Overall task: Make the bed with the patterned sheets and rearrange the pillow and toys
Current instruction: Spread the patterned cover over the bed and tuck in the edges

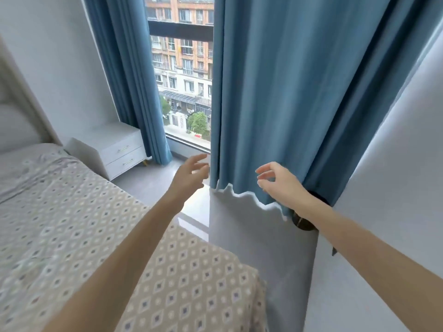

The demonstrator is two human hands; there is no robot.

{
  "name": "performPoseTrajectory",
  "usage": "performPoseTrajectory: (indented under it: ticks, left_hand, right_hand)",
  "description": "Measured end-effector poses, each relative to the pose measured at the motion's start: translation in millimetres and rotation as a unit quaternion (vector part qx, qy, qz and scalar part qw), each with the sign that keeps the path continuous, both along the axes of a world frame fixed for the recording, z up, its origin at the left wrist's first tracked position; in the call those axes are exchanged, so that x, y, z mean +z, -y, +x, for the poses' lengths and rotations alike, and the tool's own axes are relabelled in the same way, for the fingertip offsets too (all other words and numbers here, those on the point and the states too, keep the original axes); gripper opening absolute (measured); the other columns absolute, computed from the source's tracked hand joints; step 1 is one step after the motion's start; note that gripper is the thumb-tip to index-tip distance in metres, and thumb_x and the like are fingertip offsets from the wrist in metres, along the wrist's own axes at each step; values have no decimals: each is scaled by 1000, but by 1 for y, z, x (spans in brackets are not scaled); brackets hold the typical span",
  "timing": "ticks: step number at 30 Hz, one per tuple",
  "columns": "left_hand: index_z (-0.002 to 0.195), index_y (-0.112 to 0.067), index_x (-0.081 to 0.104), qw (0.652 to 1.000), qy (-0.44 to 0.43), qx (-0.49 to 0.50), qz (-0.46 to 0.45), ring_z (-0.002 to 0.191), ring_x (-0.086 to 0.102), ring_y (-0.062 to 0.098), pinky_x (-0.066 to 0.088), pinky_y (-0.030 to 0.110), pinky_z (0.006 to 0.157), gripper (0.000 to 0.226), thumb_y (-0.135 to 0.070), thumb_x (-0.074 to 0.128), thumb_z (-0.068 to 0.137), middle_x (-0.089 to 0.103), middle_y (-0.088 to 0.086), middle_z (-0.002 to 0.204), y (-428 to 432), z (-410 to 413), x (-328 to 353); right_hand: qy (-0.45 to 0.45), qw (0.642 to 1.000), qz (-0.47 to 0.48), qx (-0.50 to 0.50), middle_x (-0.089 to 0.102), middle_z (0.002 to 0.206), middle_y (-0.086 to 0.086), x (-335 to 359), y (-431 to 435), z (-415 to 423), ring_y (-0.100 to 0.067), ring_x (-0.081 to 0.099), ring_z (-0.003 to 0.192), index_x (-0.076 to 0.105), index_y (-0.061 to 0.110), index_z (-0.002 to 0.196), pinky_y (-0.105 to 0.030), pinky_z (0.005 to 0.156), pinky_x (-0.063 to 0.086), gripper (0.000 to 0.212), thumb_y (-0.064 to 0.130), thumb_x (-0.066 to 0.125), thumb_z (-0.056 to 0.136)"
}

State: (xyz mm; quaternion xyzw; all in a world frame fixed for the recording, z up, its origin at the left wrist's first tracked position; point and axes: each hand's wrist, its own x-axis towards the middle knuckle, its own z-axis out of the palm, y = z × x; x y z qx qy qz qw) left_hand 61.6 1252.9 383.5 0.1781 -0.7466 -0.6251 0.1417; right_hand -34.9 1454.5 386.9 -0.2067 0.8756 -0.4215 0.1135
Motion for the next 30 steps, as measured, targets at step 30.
performPoseTrajectory:
  ticks: [30]
  left_hand:
    - [131, -24, 50, 832, 88, 547, 22, 101, 60, 14, 50, 30, 85, 34, -23, 47, 97, 53, -5, 118, 218, -329, -64]
  right_hand:
    - [87, 849, 17, 521, 60, 108, 4, -63, 418, -468, -14, 56, 86, 54, 24, 107, -23, 65, 43, 19, 15, 56, 90]
